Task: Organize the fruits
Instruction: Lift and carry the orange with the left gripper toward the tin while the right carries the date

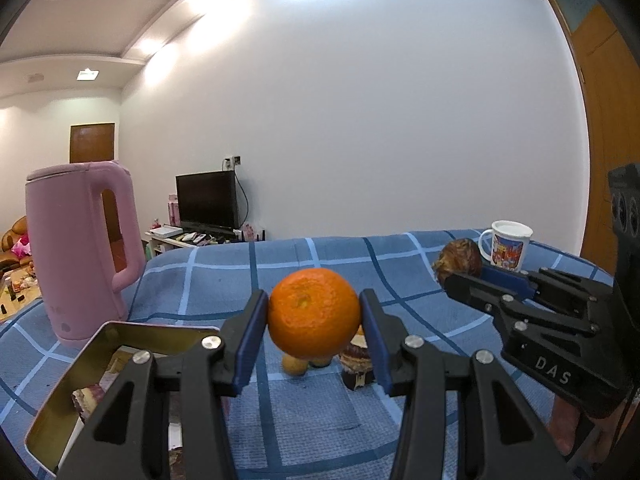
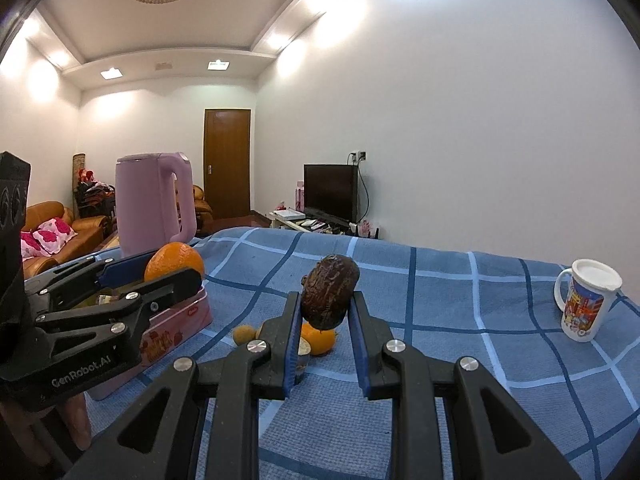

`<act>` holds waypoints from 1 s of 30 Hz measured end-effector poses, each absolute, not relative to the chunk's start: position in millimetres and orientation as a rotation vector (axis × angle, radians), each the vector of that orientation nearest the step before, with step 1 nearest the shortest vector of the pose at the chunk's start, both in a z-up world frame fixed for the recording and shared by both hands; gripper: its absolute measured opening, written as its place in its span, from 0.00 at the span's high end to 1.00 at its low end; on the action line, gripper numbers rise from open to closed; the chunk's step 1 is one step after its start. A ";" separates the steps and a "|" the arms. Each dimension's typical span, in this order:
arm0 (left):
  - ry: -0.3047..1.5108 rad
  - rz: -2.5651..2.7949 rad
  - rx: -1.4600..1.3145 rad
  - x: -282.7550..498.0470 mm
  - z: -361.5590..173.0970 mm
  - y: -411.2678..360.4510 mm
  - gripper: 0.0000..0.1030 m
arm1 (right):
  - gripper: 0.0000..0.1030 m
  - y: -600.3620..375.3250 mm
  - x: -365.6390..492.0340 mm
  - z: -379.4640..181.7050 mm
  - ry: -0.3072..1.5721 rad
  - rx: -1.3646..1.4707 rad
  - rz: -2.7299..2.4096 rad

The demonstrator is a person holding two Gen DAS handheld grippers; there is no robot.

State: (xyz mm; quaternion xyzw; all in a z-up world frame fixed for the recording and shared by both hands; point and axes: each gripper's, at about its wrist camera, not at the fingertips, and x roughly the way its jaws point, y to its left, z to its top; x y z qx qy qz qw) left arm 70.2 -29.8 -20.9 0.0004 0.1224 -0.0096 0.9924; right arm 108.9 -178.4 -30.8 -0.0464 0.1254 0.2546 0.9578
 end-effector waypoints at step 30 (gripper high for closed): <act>0.252 -0.005 -0.022 51.6 -20.3 -8.0 0.53 | 0.76 -136.3 90.0 -31.6 0.274 -0.153 0.586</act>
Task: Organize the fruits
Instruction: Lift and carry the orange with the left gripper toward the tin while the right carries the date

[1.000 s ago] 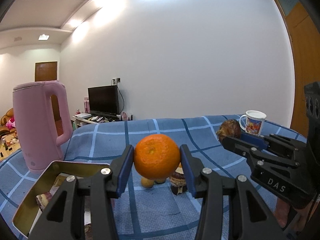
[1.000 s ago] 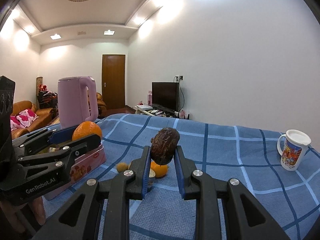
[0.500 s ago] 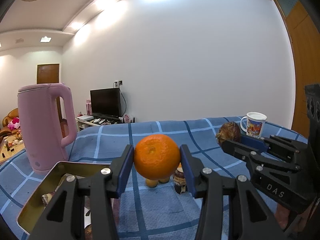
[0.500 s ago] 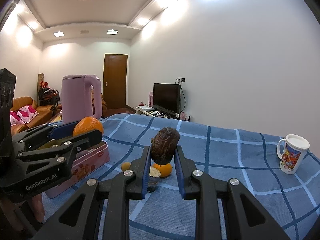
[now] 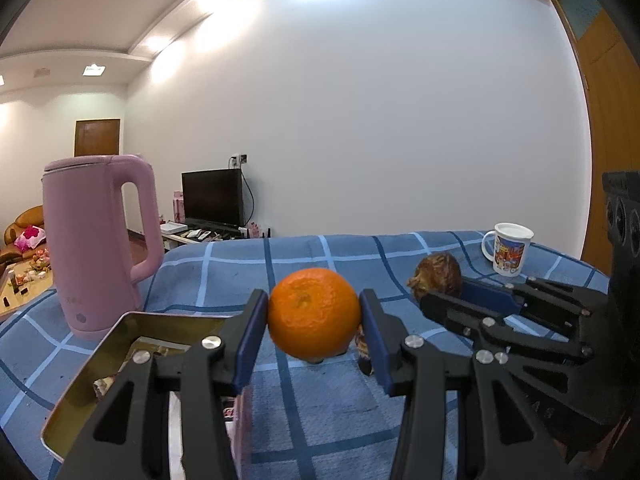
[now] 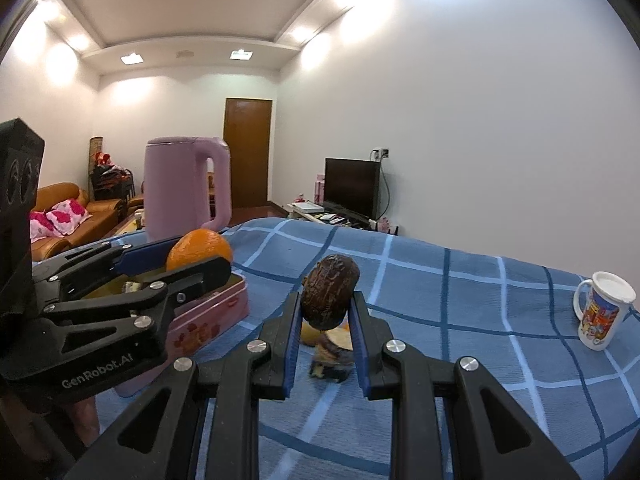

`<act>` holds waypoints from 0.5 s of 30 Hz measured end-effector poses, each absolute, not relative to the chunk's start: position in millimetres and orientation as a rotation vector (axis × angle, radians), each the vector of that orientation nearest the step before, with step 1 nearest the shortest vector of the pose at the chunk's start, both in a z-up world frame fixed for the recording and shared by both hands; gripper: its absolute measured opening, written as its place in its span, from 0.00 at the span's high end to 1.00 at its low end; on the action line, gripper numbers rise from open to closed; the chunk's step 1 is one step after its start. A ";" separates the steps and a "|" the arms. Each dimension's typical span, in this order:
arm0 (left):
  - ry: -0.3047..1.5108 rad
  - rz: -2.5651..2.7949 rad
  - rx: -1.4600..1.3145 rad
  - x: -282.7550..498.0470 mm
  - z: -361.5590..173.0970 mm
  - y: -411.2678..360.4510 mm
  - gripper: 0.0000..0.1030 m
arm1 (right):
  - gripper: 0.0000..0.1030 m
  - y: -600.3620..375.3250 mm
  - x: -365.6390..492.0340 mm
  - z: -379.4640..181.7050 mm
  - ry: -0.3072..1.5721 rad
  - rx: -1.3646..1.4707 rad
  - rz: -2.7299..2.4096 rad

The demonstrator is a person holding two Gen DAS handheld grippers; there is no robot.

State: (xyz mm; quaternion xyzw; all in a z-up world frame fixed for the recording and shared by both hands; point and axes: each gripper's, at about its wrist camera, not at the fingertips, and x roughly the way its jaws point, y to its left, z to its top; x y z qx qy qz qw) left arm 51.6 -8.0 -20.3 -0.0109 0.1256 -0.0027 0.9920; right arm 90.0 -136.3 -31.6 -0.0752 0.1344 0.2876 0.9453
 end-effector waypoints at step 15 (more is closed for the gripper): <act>0.265 0.028 -0.052 40.6 -20.5 21.0 0.53 | 0.76 -100.6 78.9 -28.6 0.288 -0.177 0.659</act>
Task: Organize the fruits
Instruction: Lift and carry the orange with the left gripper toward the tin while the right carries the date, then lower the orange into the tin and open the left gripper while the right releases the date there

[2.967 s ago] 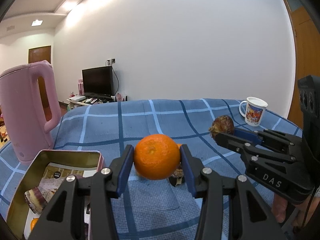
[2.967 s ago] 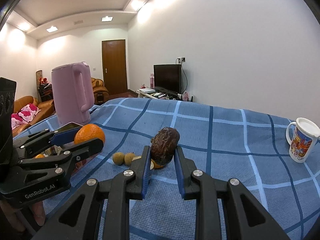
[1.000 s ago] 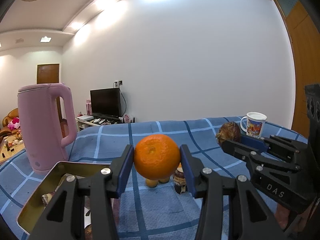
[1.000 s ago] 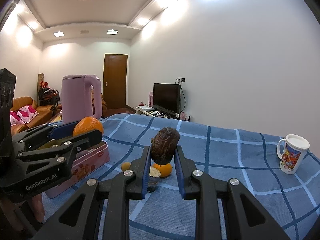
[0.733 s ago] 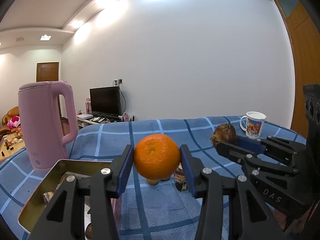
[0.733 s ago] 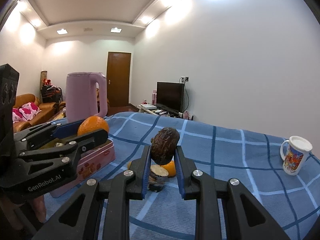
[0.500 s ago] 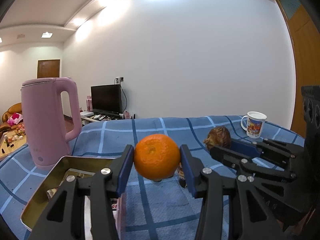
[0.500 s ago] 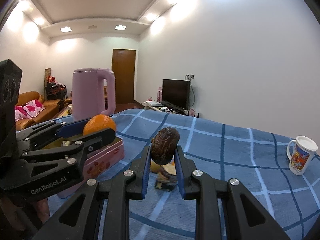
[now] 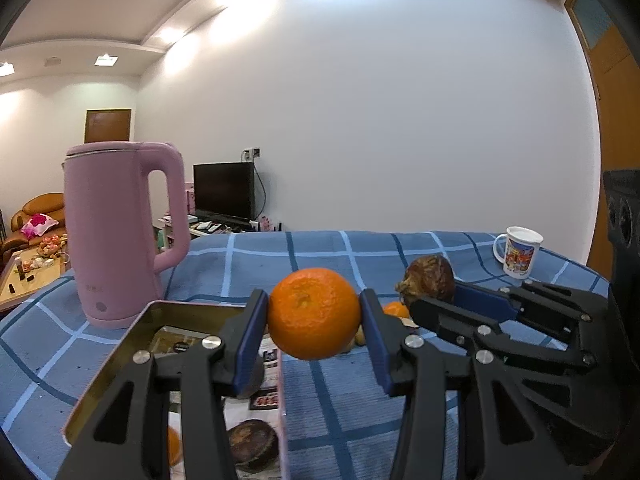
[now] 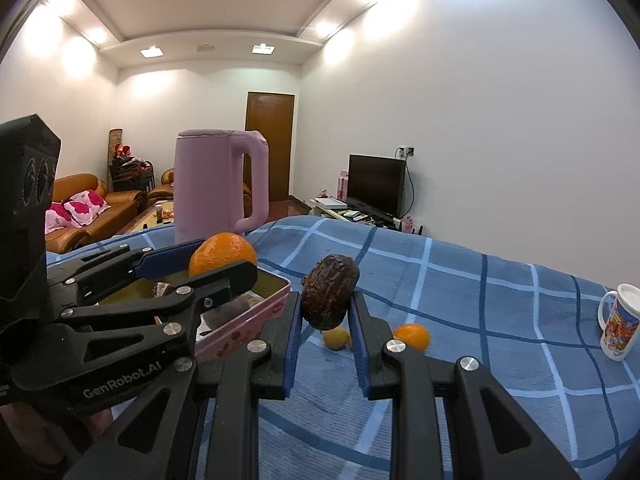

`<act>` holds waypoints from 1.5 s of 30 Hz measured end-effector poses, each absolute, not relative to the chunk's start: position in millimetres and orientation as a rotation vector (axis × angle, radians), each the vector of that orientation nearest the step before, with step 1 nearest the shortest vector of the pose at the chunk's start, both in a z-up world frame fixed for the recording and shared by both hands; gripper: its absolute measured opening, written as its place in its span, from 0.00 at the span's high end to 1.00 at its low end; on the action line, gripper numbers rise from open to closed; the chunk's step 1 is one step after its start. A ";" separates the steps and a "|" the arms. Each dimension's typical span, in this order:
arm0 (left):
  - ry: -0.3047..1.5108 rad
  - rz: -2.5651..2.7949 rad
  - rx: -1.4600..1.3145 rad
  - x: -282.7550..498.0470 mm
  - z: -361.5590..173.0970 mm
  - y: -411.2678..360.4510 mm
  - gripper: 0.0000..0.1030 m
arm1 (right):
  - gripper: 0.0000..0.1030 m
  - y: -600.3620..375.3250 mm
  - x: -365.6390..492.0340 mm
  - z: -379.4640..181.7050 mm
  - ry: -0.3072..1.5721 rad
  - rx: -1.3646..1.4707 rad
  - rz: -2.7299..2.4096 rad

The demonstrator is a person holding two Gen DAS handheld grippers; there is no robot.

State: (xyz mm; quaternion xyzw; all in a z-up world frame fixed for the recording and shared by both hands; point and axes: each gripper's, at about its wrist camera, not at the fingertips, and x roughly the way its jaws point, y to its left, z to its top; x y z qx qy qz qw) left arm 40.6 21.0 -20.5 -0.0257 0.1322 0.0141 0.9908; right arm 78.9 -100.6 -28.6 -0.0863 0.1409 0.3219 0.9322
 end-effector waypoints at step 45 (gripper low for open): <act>0.443 0.240 -0.158 29.6 -37.1 138.4 0.53 | 0.76 11.2 64.2 -42.9 0.386 -0.279 0.862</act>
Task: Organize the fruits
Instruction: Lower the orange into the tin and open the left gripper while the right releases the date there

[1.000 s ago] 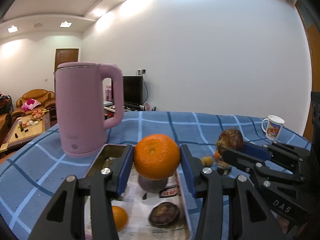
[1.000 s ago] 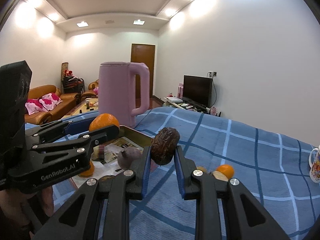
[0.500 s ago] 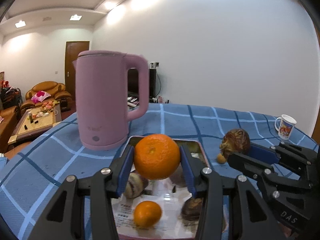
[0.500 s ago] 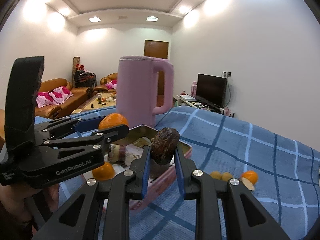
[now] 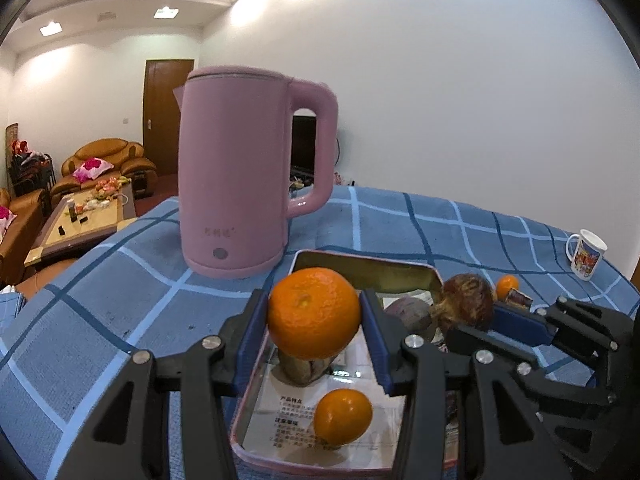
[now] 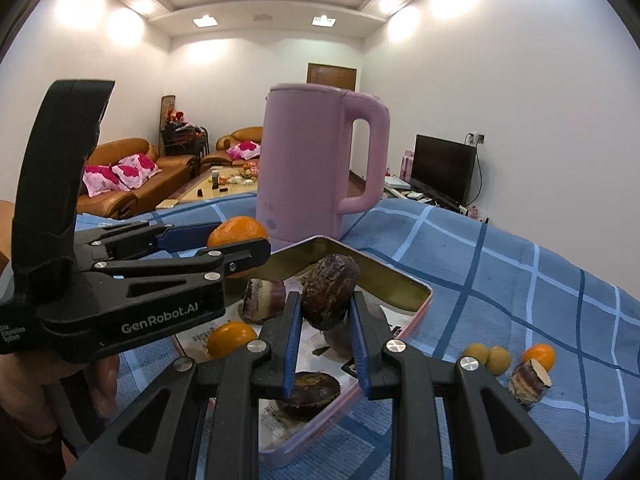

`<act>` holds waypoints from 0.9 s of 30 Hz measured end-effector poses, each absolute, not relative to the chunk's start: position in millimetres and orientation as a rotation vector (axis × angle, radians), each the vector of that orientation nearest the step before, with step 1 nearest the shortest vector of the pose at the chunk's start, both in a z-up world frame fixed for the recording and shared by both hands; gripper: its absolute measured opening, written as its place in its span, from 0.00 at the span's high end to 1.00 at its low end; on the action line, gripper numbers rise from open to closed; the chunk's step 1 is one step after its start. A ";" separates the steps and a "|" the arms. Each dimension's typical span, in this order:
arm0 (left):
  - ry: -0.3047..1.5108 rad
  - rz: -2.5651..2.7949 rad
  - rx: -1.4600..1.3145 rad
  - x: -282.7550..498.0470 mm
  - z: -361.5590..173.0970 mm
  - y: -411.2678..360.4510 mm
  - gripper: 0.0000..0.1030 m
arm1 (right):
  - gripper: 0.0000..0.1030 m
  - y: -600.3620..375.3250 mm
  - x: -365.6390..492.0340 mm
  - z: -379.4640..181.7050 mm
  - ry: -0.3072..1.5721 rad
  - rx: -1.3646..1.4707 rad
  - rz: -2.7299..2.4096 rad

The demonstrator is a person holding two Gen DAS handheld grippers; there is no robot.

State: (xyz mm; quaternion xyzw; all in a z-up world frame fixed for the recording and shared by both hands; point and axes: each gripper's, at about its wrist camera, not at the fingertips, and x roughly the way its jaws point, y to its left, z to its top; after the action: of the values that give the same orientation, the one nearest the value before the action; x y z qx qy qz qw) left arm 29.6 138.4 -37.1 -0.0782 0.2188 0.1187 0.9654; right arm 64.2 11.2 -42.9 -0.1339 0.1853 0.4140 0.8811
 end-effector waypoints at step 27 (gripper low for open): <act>0.536 0.253 -0.150 45.3 -44.6 140.3 0.51 | 0.76 34.9 81.4 -56.7 0.538 -0.351 0.908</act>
State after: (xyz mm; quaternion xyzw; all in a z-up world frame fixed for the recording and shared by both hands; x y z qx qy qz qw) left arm 45.3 140.3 -44.6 -0.0739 0.2638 0.1248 0.9536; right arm 81.4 34.9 -56.7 -0.1665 0.2553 0.4309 0.8494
